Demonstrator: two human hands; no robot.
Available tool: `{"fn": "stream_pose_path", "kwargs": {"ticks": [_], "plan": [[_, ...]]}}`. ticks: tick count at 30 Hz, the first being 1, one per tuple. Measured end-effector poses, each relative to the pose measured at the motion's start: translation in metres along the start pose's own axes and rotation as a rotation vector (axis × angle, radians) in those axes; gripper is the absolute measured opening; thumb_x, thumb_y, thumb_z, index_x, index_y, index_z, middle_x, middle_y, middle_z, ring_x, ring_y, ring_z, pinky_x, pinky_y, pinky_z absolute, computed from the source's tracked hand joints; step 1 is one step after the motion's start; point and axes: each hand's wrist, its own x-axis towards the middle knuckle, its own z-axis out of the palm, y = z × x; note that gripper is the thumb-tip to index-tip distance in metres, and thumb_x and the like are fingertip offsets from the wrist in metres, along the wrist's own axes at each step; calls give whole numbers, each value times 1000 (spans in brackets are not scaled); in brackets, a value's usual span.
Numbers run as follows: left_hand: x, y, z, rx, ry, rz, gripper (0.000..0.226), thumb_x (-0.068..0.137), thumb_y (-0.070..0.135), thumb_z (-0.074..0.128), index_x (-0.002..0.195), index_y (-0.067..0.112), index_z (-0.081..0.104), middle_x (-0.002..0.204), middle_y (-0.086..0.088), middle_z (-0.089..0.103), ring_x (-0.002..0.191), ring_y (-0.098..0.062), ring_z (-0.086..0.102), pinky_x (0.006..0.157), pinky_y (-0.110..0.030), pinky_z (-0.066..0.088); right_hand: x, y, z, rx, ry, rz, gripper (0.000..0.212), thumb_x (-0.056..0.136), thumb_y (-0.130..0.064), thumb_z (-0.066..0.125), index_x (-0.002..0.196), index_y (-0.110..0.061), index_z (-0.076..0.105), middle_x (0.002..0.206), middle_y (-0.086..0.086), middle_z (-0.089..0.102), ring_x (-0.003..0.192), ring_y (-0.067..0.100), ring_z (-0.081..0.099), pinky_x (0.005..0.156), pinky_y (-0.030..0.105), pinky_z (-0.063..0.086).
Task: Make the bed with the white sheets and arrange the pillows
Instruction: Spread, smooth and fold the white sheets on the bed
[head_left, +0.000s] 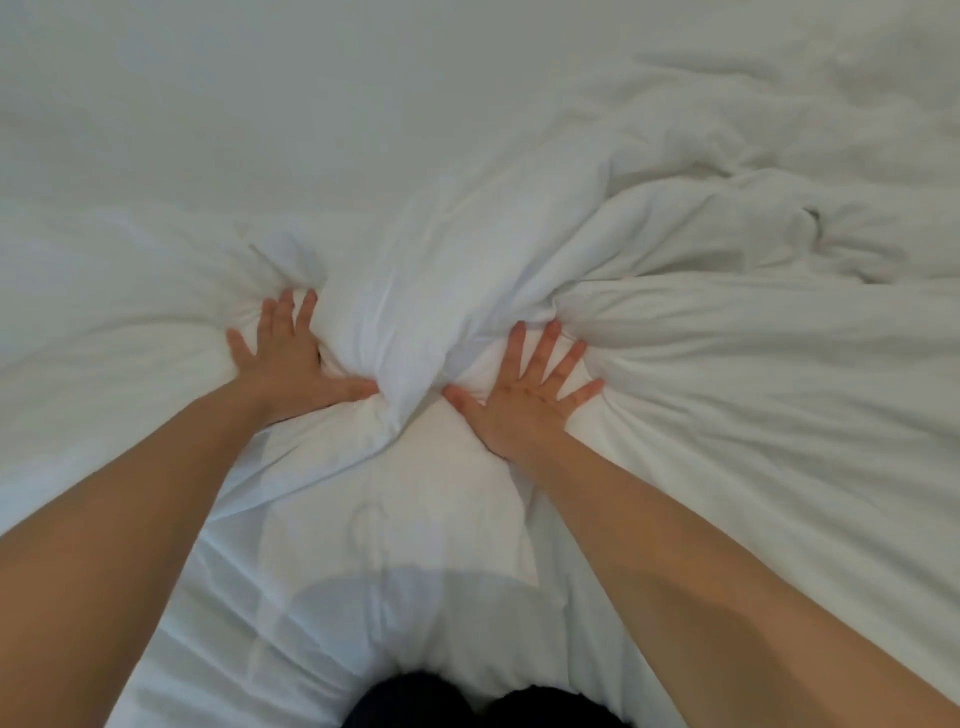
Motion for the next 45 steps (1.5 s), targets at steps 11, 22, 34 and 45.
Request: {"fn": "stream_pose_path", "kwargs": {"ticks": [11, 22, 34, 45], "plan": [[-130, 117, -26, -533, 12, 483, 62, 82, 18, 68, 138, 19, 41, 126, -4, 57, 108, -22, 56, 87, -30, 43, -104, 109, -54, 12, 197, -238, 25, 92, -26, 47, 115, -18, 54, 127, 6, 54, 123, 29, 49, 98, 38, 35], [-165, 179, 65, -464, 47, 472, 77, 80, 41, 72, 138, 16, 29, 119, 0, 53, 102, -22, 55, 81, -33, 43, -114, 182, -146, -146, 460, -173, 73, 90, -14, 55, 152, -27, 20, 157, 6, 20, 136, 29, 32, 99, 41, 39], [-184, 201, 87, 380, 104, 835, 51, 91, 17, 47, 137, 30, 31, 106, 0, 62, 82, -24, 61, 69, -36, 50, -41, 157, -243, -1329, 392, -563, 37, 92, -20, 50, 128, -27, 52, 136, -1, 48, 139, 25, 32, 113, 66, 2], [-212, 196, 102, 377, 196, 692, 22, 89, 25, 49, 110, 20, 43, 104, 1, 60, 84, -23, 59, 66, -30, 41, -183, 299, -139, -587, -89, 41, 66, 82, -61, 53, 135, -24, 41, 125, 6, 59, 111, 31, 59, 84, 38, 46]]}}
